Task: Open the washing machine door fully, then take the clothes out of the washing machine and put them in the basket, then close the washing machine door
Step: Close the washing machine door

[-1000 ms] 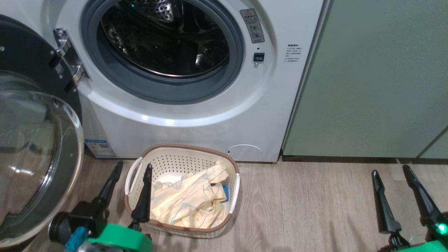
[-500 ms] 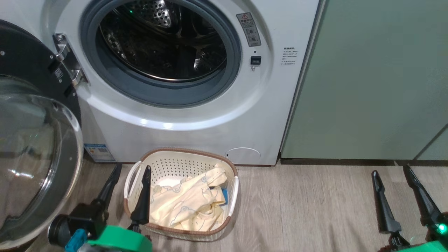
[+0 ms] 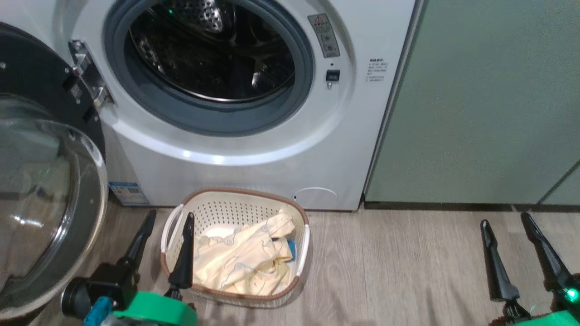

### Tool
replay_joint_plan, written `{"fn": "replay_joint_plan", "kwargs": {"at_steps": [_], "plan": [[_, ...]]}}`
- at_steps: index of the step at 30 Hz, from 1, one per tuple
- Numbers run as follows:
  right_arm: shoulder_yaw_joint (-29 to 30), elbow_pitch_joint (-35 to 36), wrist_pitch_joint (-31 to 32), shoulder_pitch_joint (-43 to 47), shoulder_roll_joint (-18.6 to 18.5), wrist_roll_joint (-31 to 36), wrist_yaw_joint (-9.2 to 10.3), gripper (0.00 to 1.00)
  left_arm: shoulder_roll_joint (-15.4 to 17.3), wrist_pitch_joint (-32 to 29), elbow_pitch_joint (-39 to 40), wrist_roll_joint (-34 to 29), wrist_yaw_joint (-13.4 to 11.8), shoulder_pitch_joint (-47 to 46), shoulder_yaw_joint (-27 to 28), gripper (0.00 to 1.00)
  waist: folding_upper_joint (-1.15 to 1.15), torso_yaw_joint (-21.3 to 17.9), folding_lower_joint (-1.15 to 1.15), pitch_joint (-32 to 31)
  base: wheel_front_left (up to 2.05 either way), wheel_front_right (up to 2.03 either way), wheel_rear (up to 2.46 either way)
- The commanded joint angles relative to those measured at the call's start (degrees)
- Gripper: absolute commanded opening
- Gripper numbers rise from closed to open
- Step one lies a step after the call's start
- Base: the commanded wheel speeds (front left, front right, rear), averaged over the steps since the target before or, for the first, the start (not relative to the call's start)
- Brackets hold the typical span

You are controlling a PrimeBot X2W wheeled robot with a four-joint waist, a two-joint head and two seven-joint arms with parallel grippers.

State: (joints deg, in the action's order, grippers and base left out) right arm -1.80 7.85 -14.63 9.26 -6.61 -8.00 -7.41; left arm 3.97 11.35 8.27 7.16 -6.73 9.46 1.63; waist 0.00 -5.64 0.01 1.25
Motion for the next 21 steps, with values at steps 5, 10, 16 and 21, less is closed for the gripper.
{"fn": "replay_joint_plan", "kwargs": {"at_steps": [5, 10, 16, 21], "plan": [[-0.68, 2.13, -0.37, -1.56, -0.81, 0.05, -0.08, 1.00, 0.67, 0.71, 2.08, 0.11, -0.39, -2.01, 1.44, 1.00, 0.00, -0.02, -0.01, 0.31, -1.66, 1.66, 0.00], [-0.64, 2.20, -0.37, -1.64, -0.75, 0.05, -0.08, 1.00, 0.92, 0.69, 2.05, 0.31, -0.17, -2.13, 1.02, 1.00, 0.00, 0.00, -0.01, 0.45, -2.07, 2.04, 0.03], [-0.53, 2.19, -0.37, -1.63, -0.65, 0.04, -0.08, 1.00, 1.19, 0.77, 2.21, 0.48, -0.17, -2.12, 0.80, 1.00, 0.00, 0.04, -0.01, 0.62, -1.42, 1.42, 0.00], [-0.43, 2.20, -0.37, -1.70, -0.48, -0.08, -0.08, 1.00, 1.47, 0.85, 2.44, 0.48, -0.38, -2.13, 0.80, 1.00, 0.00, -0.02, -0.01, 0.86, -0.67, 0.67, 0.00]]}}
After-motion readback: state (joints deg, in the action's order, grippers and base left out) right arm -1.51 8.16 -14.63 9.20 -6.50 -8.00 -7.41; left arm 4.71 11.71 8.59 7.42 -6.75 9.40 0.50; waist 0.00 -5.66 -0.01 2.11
